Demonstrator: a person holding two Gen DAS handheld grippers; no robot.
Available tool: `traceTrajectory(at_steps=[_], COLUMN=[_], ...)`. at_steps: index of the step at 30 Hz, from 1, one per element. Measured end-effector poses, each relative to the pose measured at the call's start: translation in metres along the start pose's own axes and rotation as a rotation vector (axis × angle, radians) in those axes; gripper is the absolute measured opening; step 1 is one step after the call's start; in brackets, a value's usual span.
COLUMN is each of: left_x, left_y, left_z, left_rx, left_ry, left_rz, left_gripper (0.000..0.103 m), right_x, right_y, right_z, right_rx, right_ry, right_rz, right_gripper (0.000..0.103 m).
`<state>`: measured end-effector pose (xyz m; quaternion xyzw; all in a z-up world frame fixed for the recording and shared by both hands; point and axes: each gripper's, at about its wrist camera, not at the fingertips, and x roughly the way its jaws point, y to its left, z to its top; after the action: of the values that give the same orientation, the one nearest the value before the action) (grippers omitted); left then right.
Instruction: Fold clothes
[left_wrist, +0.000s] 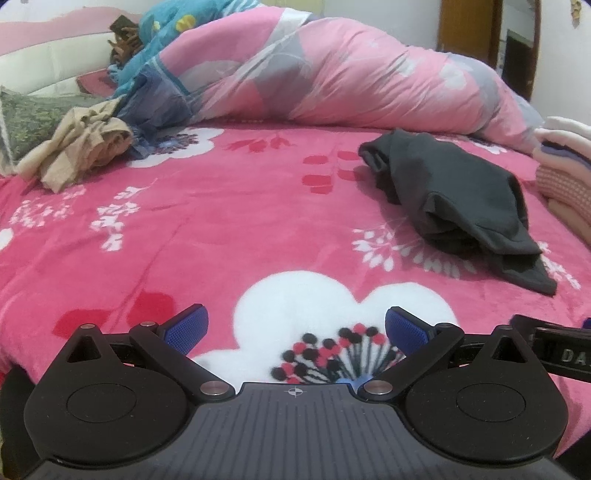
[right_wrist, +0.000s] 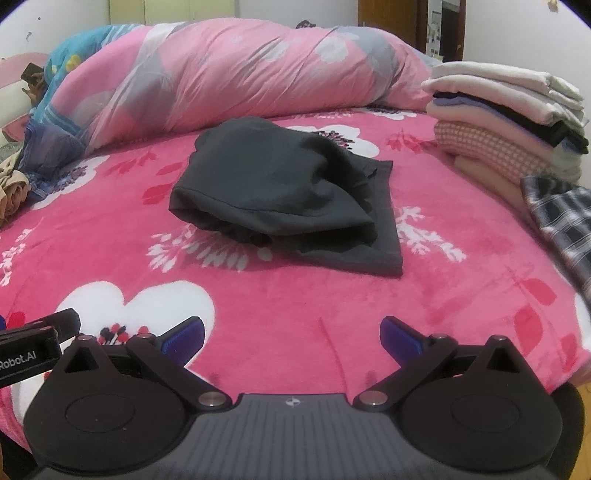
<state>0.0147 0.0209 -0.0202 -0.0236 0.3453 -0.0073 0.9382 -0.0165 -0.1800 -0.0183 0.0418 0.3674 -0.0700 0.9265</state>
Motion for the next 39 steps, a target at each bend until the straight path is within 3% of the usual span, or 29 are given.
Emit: traceTrajectory(at_steps=[8,12,17,27,33,39], left_x=[0.021,0.032,0.037,0.041,0.063,0.096], left_y=[0.0,-0.002,-0.015,-0.07,-0.129,-0.179], left_z=[-0.001,0.002,0.008,0.052,0.082,0.086], left_rx=[-0.059,-0.113,-0.11,0.075,0.323,0.518], left_ry=[0.07,0.109,0.067,-0.119,-0.213,-0.234], left_rz=[-0.123,-0.14,-0.182,-0.224,-0.157,-0.106], left_gripper=[0.103,0.103,0.103,0.103,0.103,0.102], right_x=[0.007,0.007,0.005,0.023,0.04,0.064], right_y=[-0.019,-0.036,-0.058,-0.102,-0.128,-0.145], right_z=[-0.011,-0.015,-0.018,0.005,0.012,0.021], right_rx=[-0.001,0.013,0.038,0.107,0.15,0.183], right_ry=[-0.07,-0.139,-0.26,-0.391,-0.406,-0.398], right_rz=[0.036,0.055,0.056,0.091,0.133,0.135], right_gripper=[0.103,0.103,0.103,0.103,0.103,0.103])
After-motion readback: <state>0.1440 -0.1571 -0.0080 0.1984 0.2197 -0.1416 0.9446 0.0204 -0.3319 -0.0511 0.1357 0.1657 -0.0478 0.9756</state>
